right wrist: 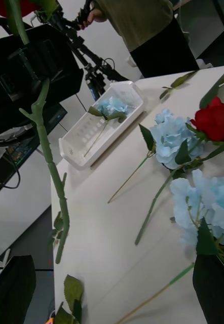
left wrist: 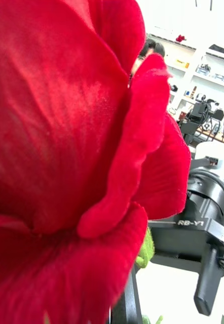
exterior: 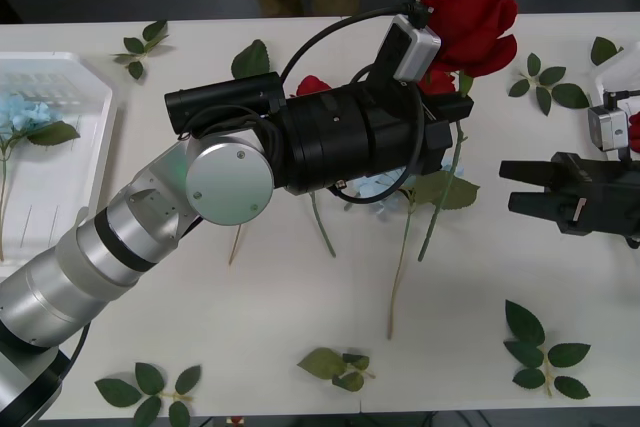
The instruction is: Place the red flowers into the right box and the blue flowers into the left box. If a person shows an open palm, hand one flower to the person first, then continue sorting.
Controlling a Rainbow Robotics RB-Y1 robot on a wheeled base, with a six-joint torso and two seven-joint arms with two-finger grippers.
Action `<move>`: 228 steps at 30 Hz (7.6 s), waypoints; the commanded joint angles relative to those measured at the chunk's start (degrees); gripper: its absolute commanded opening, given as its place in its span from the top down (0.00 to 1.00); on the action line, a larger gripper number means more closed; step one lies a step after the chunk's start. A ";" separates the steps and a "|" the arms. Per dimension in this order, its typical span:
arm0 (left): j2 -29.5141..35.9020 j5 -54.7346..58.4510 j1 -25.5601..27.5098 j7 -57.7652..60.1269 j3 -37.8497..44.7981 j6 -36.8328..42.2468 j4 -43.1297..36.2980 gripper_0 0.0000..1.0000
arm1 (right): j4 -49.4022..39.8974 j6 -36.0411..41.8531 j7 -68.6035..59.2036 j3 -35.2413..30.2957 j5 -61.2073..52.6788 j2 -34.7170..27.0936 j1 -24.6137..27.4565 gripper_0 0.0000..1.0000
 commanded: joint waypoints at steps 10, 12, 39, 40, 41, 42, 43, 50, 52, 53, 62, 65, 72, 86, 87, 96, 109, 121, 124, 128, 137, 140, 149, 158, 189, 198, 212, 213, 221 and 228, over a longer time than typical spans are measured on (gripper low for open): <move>0.95 1.89 -2.44 -1.60 -0.84 -0.87 -0.42 1.00 | -0.71 -1.99 -0.76 10.39 -6.31 4.27 -2.83 0.10; 1.03 2.25 -2.44 -1.69 -0.84 -0.87 -0.51 1.00 | -0.71 -2.52 -0.76 11.35 -6.75 5.24 -3.71 0.10; 2.09 8.57 -2.44 -3.01 -0.84 -1.48 -0.42 0.23 | -0.80 -9.20 -0.76 13.90 -7.45 10.95 -7.75 1.00; 2.35 8.84 -2.44 -3.10 -0.84 -1.83 -0.42 0.00 | -0.80 -9.20 -0.76 13.90 -7.54 10.95 -7.66 1.00; 2.53 8.93 -2.44 -3.10 -0.84 -1.74 -0.42 0.00 | -0.80 -9.20 -0.76 13.90 -7.62 10.95 -7.66 1.00; 2.62 9.19 -2.35 -3.10 -0.84 -1.74 -0.42 0.00 | -0.89 -9.20 -0.76 13.90 -7.71 10.86 -7.66 1.00; 2.62 9.54 -2.35 -3.10 -0.84 -1.74 -0.42 0.00 | -0.89 -9.20 -0.76 13.90 -7.71 10.95 -7.66 1.00; 6.31 20.44 -2.88 -1.95 -1.19 -1.74 0.89 0.00 | -0.80 -9.91 -0.76 13.90 -7.89 10.51 -7.66 1.00; 9.91 26.24 -3.67 -1.78 -2.16 -1.66 2.83 0.00 | -0.80 -10.70 -0.76 13.46 -6.83 9.37 -7.66 1.00; 11.14 27.91 -3.93 -1.60 -2.60 -1.57 3.36 0.00 | -0.80 -10.87 -0.76 13.02 -6.22 9.02 -7.75 1.00; 22.92 38.46 -11.32 3.94 -3.21 19.88 17.07 0.00 | -0.80 -10.26 -16.36 -1.04 15.49 1.90 -10.82 1.00; 23.45 31.78 -14.22 9.12 -3.21 26.38 19.44 0.00 | -0.80 -10.17 -23.66 -5.17 23.14 -0.65 -11.88 1.00; 23.01 13.50 -20.37 29.95 -3.04 42.20 19.88 0.00 | -0.80 -3.23 -40.80 -16.07 46.17 -6.45 -14.69 1.00; 18.70 -8.65 -20.37 53.59 -3.39 58.37 19.35 0.00 | -0.62 -1.20 -42.64 -21.34 59.35 -7.77 -14.87 1.00; 18.17 -10.50 -20.37 56.14 -4.01 58.46 19.35 0.00 | -0.71 -1.82 -42.82 -20.37 58.03 -7.77 -14.87 1.00; 14.13 -20.34 -20.28 68.97 -12.09 51.96 19.35 0.00 | -10.91 -1.91 -50.11 -17.12 61.02 -1.18 -15.04 1.00; 11.41 -31.77 -17.21 75.04 -15.96 48.18 19.61 0.00 | -49.40 -0.06 -82.54 -7.54 80.62 15.96 -14.96 1.00; 10.79 -38.89 -14.57 75.04 -17.28 47.47 19.70 0.00 | -60.13 -17.20 -95.73 19.09 110.50 19.65 -14.96 1.00; 10.79 -39.68 -14.30 75.13 -17.89 46.86 19.97 0.00 | -58.28 -23.88 -99.77 24.54 120.34 21.15 -15.13 1.00; 10.79 -40.12 -13.69 75.13 -17.98 46.07 19.97 0.00 | -55.91 -27.48 -101.70 27.17 129.40 23.26 -16.80 1.00; 9.82 -41.44 -13.34 75.21 -17.89 45.89 20.14 0.00 | -50.11 -27.83 -105.48 28.76 140.91 27.04 -21.37 1.00; 9.65 -41.61 -13.34 75.39 -17.98 45.89 20.14 0.00 | -48.96 -28.71 -105.75 28.93 141.44 27.04 -21.20 1.00; 9.65 -41.70 -13.34 75.48 -17.89 45.89 20.14 0.00 | -48.35 -28.89 -106.45 29.02 141.44 27.04 -20.93 1.00; 9.65 -41.87 -13.34 75.48 -17.89 45.80 20.14 0.00 | -48.35 -28.89 -106.63 29.20 141.35 27.04 -20.58 1.00; 9.65 -42.40 -13.34 75.48 -17.89 45.28 20.14 0.00 | -48.35 -29.33 -107.15 29.20 141.35 27.04 -20.14 1.00; 9.65 -42.40 -13.34 75.48 -17.98 45.28 20.14 0.00 | -48.35 -31.61 -107.15 29.20 141.35 27.04 -18.65 0.91; 9.65 -42.40 -13.34 75.48 -17.89 45.28 20.14 0.00 | -48.79 -31.97 -107.24 29.20 140.91 26.95 -18.47 0.21; 9.65 -42.49 -13.34 75.48 -17.98 45.28 20.14 0.00 | -48.96 -31.88 -107.15 29.20 140.56 26.77 -18.38 0.21; 9.65 -42.40 -13.34 75.48 -17.89 45.28 20.14 0.00 | -62.50 -25.90 -107.15 27.44 127.99 17.28 -13.46 0.21; 9.47 -42.49 -13.07 75.39 -17.89 45.19 20.14 0.00 | -68.39 -26.52 -105.92 22.34 117.80 10.51 -5.55 0.21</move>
